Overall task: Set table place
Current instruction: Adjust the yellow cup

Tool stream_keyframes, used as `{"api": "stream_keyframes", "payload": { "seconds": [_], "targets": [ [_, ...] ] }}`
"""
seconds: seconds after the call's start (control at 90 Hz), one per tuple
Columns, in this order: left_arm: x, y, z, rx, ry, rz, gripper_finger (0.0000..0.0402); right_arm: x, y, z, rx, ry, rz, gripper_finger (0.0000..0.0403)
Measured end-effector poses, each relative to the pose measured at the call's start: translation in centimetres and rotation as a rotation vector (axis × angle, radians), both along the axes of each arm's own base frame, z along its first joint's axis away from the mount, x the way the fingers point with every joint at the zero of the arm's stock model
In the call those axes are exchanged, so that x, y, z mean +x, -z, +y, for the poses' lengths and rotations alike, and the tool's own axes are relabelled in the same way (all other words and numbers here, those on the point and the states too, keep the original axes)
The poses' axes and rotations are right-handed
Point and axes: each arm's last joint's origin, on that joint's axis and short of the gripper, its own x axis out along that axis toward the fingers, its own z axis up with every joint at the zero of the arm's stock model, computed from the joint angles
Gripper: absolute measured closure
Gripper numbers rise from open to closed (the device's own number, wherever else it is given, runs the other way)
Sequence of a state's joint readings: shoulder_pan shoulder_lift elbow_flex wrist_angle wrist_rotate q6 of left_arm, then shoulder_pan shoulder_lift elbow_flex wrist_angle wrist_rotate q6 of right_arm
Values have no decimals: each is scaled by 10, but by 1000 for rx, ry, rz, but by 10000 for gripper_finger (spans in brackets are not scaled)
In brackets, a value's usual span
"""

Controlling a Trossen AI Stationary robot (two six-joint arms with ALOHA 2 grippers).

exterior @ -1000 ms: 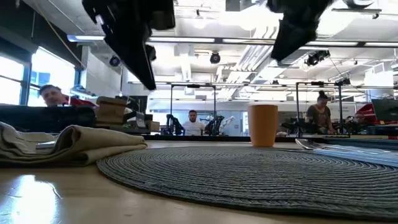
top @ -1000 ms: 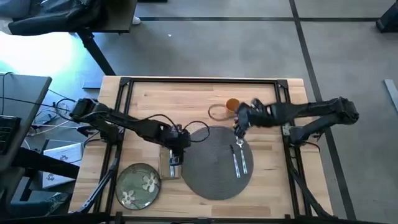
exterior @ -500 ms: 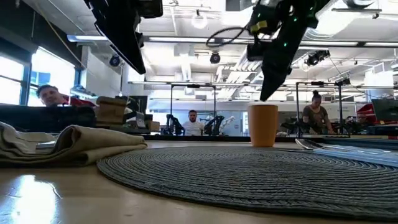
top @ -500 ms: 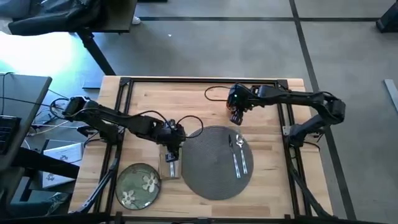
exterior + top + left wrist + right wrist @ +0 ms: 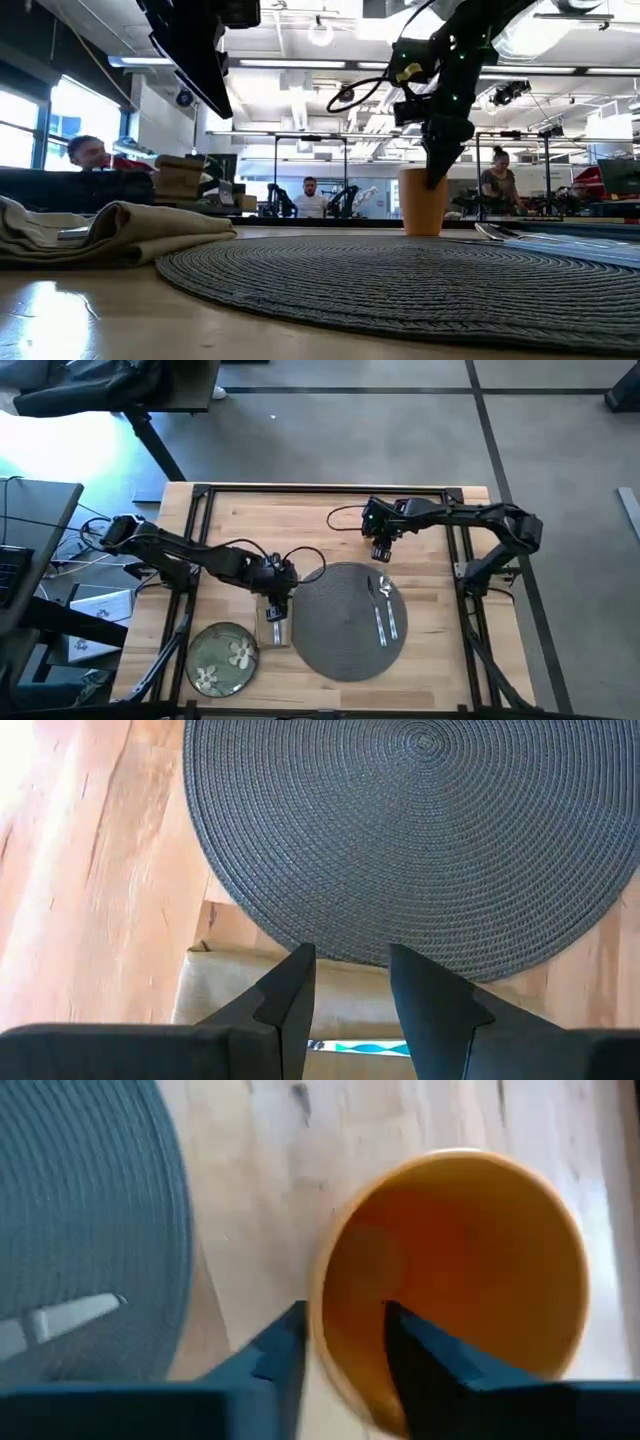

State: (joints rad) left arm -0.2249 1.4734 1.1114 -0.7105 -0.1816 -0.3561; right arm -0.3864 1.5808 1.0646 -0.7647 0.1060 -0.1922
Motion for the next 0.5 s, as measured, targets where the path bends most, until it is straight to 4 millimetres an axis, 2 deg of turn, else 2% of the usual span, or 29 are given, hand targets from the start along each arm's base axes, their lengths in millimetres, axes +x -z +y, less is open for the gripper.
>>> {"api": "stream_keyframes", "payload": {
  "seconds": [0.044,0.089,0.333,0.5],
  "targets": [
    [0,0,0,3,0,0,287,-3,-2,1,6,3,20,378],
    [0,0,-1,5,2,1,287,-8,-5,3,15,15,32,391],
    [-7,2,-11,22,25,48,287,-42,-35,19,41,161,91,402],
    [-14,4,-21,35,36,76,287,-54,-45,26,63,211,90,403]
  ]
}}
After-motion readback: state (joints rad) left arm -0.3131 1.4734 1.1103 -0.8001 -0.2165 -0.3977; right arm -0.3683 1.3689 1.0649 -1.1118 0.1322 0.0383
